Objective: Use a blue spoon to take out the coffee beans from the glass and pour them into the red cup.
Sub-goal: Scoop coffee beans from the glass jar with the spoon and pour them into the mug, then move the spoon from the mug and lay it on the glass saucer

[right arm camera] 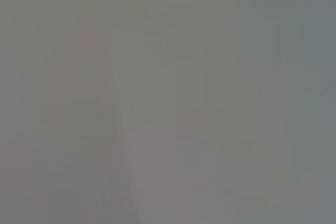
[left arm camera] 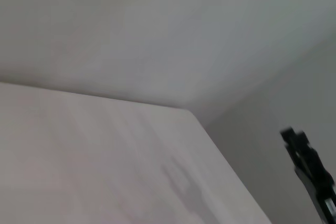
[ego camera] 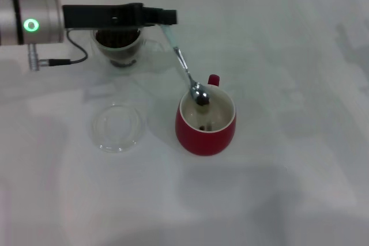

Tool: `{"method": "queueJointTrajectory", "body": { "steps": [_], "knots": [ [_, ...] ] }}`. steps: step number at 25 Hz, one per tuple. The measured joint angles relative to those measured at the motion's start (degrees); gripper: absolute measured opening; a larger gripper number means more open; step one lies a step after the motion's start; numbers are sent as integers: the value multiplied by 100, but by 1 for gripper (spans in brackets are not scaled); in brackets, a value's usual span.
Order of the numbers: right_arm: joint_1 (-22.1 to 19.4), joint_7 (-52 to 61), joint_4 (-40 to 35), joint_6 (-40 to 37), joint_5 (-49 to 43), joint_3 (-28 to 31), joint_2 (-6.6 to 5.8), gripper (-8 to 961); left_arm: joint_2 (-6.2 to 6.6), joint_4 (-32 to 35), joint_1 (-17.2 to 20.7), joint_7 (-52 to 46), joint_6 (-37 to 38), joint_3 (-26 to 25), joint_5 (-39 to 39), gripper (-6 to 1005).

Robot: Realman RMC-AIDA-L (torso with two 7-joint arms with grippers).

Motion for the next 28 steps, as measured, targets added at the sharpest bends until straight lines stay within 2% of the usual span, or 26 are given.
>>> {"method": "queueJointTrajectory", "body": {
  "steps": [7, 15, 20, 23, 28],
  "knots": [
    [-8, 7, 18, 2, 0, -16, 0, 755, -52, 6, -251, 629, 29, 0, 83, 128],
    [-8, 7, 24, 10, 6, -17, 0, 754, -52, -26, -222, 1021, 74, -7, -210, 127],
    [12, 7, 33, 10, 3, -17, -1, 754, 62, -61, 435, 900, 618, -10, -1398, 126],
    [32, 7, 33, 18, 2, 4, -6, 754, 153, -84, 1135, 751, 1128, -10, -2173, 127],
    [46, 6, 36, 52, 2, 26, -16, 754, 198, -119, 2115, 521, 1535, -10, -2699, 127]
  ]
}}
